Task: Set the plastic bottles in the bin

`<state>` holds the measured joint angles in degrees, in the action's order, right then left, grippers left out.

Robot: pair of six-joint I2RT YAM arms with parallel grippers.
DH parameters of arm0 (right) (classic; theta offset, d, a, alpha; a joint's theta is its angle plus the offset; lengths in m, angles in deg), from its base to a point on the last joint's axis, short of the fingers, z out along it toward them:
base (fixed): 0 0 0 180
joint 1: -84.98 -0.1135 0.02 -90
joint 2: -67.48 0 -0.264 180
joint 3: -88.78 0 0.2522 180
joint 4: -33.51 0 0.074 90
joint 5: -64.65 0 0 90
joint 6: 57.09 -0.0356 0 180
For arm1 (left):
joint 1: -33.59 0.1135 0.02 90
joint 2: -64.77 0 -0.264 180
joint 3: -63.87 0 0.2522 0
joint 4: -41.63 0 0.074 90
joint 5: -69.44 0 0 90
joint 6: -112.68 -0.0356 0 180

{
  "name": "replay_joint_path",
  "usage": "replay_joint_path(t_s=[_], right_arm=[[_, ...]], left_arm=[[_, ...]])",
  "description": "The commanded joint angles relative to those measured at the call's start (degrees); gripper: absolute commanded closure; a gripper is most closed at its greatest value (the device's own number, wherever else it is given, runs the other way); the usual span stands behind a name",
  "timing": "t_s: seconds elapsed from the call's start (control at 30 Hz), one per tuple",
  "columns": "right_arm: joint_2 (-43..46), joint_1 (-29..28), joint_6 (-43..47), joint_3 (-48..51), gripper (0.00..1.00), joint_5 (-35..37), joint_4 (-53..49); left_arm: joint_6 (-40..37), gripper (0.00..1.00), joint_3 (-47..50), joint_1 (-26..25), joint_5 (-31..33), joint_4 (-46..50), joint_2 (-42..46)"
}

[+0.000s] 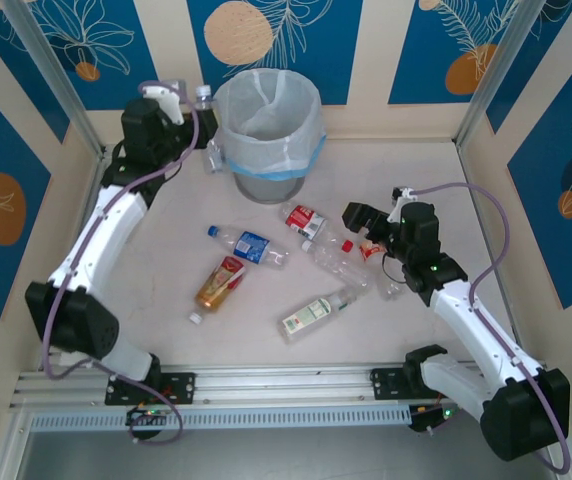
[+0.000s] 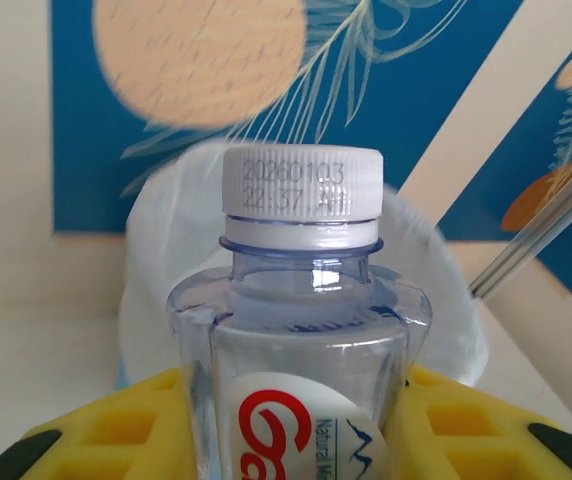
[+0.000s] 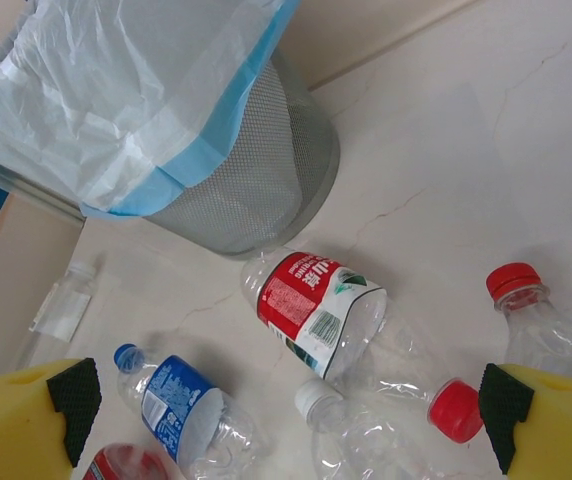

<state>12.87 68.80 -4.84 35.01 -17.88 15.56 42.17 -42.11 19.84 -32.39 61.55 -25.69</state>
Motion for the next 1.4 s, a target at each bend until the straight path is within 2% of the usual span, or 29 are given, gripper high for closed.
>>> replay_joint_path(t_s=[0.0, 0.2, 0.37, 0.57, 0.73, 1.17, 1.27, 1.37], right_arm=[[1.9, -0.5, -0.8, 0.2, 0.00, 0.0, -1.8], [4.2, -0.6, -0.7, 0.5, 0.01, 1.2, -3.8], [6.2, -0.7, -0.5, 0.6, 0.00, 1.6, -5.0], [5.7, -0.8, 3.3, -1.0, 0.00, -2.6, -7.9], [5.2, -1.4, 4.7, -2.9, 0.01, -2.5, -12.0], [5.7, -1.7, 4.5, -2.7, 0.01, -0.4, -13.9], [5.7, -1.7, 4.4, -2.8, 0.01, -0.3, -14.0], [5.7, -1.8, 4.4, -2.7, 0.01, 0.0, -13.9]], left_arm=[[-3.0, 1.00, -9.7, -1.3, -5.4, -6.8, -4.8], [-2.7, 1.00, -25.8, -1.5, -6.6, -7.7, -16.0], [-2.5, 1.00, -35.3, -2.1, -2.7, -11.0, -25.0], [-3.6, 1.00, -48.9, -3.1, -1.8, -6.0, -35.8], [-3.3, 1.00, -49.4, -3.7, 1.8, -7.1, -39.6], [-5.8, 0.95, -49.7, -4.7, 2.2, -4.2, -45.2], [-5.8, 0.89, -49.8, -4.8, 1.9, -4.4, -45.4], [-6.0, 0.75, -49.9, -4.8, 1.6, -4.1, -45.4]])
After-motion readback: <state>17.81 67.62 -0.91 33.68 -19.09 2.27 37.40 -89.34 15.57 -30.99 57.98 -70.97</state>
